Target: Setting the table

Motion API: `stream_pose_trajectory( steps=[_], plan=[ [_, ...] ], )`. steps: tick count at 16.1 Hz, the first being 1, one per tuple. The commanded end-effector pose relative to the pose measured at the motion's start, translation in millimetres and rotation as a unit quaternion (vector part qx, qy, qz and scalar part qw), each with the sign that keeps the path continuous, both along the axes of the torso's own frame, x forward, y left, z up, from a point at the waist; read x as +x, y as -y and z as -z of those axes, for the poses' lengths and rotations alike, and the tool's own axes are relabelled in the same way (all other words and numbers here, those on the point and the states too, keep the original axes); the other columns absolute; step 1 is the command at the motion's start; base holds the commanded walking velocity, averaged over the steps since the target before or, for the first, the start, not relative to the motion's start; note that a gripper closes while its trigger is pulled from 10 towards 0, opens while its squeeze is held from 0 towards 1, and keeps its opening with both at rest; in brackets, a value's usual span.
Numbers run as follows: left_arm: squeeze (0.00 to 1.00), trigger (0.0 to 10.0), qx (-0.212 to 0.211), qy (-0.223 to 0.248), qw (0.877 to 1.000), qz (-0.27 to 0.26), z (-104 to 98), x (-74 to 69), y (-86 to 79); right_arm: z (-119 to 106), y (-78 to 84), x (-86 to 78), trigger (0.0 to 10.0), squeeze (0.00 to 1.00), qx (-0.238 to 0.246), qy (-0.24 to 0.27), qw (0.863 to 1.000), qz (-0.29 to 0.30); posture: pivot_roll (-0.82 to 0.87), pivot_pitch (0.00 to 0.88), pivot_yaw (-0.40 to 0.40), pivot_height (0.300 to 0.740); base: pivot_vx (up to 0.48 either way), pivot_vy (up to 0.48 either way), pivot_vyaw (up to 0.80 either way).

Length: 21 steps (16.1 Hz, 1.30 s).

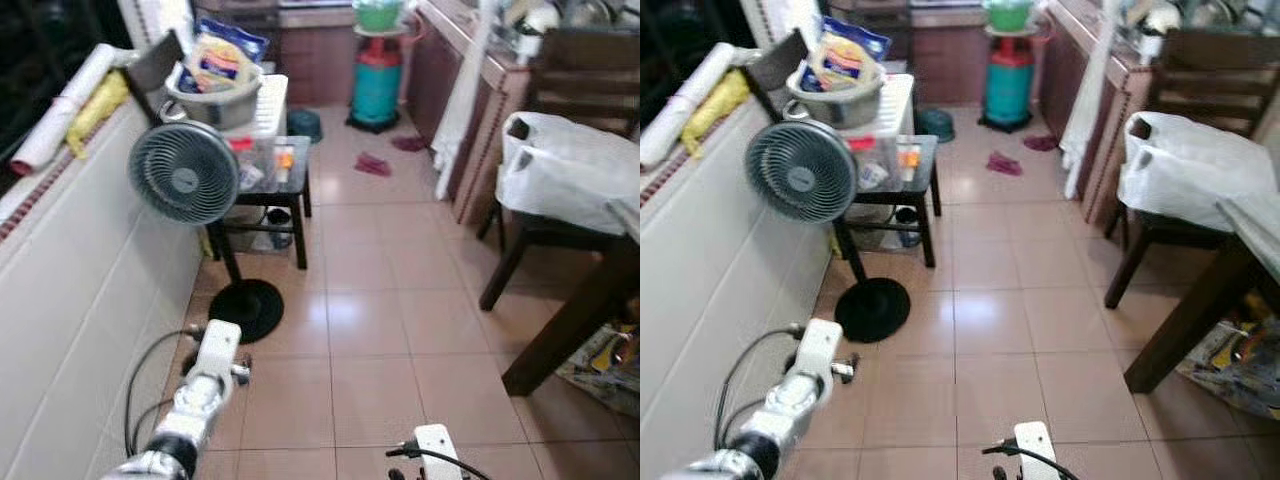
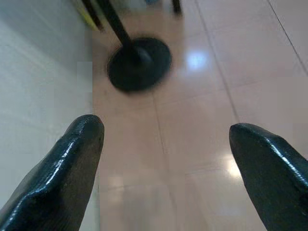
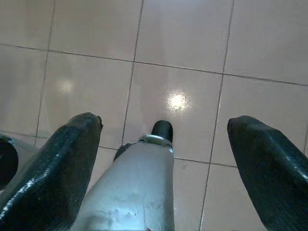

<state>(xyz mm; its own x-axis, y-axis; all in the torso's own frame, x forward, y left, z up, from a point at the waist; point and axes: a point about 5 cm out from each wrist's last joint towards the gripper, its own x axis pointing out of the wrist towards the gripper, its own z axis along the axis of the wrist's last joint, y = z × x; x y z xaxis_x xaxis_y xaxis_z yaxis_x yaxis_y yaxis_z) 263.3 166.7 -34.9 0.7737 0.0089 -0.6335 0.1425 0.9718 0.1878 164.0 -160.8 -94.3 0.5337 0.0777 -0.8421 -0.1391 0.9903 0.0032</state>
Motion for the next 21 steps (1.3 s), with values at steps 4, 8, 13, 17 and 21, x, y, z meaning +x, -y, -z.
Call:
stream_pose_trajectory(
  steps=[4,8,13,17,21],
  plan=[
    [0.0,10.0,-0.009,-0.08,0.997,-0.004,19.8,-23.4,0.8,-1.5,-4.8,3.4,10.0,0.0,0.006,0.012,1.0,0.01,-0.04,0.0,0.048,0.74,0.0,0.0,0.0],
    [0.0,10.0,-0.035,-0.146,0.988,-0.021,35.0,-46.8,-4.0,-0.4,-8.4,1.6,10.0,0.0,0.006,0.007,1.0,0.011,-0.03,0.0,0.036,0.74,0.0,0.0,0.0],
    [0.0,10.0,-0.04,-0.185,0.981,-0.029,47.3,-70.9,-12.0,0.0,-11.0,1.2,10.0,0.0,-0.002,0.002,1.0,-0.018,0.0,0.0,-0.005,0.74,0.0,0.0,0.0],
    [0.0,10.0,-0.038,-0.201,0.978,-0.043,51.8,-82.5,-22.0,0.0,-14.5,2.6,10.0,0.0,-0.015,-0.006,0.999,-0.047,0.02,0.0,-0.023,0.74,0.0,0.0,0.0],
    [0.0,10.0,-0.032,-0.211,0.976,-0.039,55.5,-91.4,-24.0,0.4,-19.5,2.5,10.0,0.0,-0.019,-0.011,0.998,-0.056,0.04,0.0,-0.026,0.74,0.0,0.0,0.0]
  ],
)
